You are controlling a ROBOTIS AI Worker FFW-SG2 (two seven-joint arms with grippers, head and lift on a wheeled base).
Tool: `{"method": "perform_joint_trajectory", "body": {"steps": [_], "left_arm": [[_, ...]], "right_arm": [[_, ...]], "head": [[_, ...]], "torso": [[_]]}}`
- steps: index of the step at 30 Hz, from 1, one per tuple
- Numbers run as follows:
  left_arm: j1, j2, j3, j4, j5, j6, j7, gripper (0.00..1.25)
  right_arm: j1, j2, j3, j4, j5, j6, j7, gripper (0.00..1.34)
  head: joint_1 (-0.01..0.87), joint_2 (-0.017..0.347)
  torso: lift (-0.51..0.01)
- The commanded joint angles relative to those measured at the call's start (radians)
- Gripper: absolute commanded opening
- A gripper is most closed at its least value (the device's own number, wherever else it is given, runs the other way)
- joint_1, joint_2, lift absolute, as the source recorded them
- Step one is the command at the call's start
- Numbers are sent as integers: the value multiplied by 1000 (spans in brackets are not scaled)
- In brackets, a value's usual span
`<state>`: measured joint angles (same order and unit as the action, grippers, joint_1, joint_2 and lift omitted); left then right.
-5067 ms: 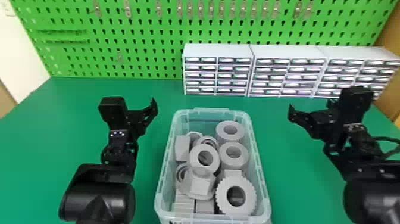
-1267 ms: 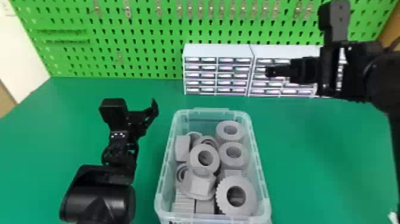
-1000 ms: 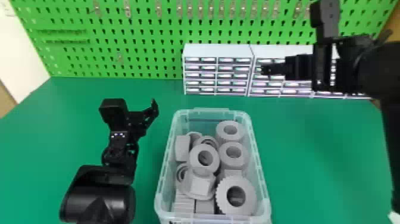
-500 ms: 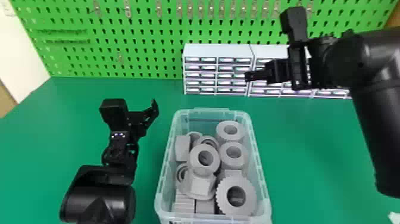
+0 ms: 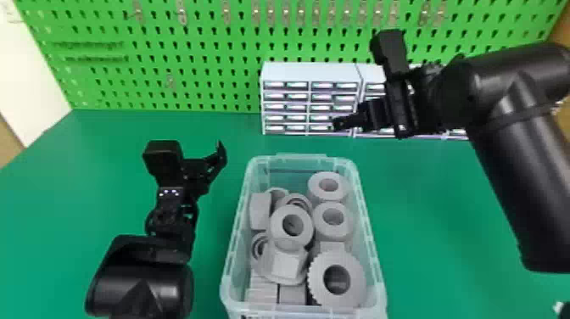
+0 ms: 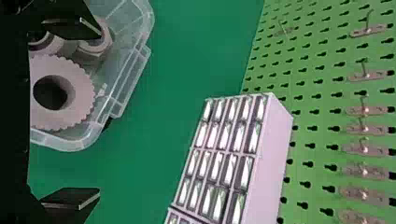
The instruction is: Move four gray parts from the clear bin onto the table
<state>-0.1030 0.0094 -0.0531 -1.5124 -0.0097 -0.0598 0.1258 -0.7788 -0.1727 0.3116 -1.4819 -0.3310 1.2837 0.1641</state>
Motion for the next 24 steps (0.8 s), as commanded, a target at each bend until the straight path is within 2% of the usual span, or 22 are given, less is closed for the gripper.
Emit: {"method": "perform_joint_trajectory", "body": {"steps": [1, 24], "left_arm": [[-1, 0, 4, 1, -1, 0, 0, 1152], [-7, 1, 2, 1, 0, 0, 0, 1152]], "right_arm": [[-8, 2, 35, 40, -14, -20, 2, 1226], [-19, 18, 152, 178, -22, -139, 64, 1226]], "head": [[693, 72], [693, 72]], "torso": [[-52], [-52]]}}
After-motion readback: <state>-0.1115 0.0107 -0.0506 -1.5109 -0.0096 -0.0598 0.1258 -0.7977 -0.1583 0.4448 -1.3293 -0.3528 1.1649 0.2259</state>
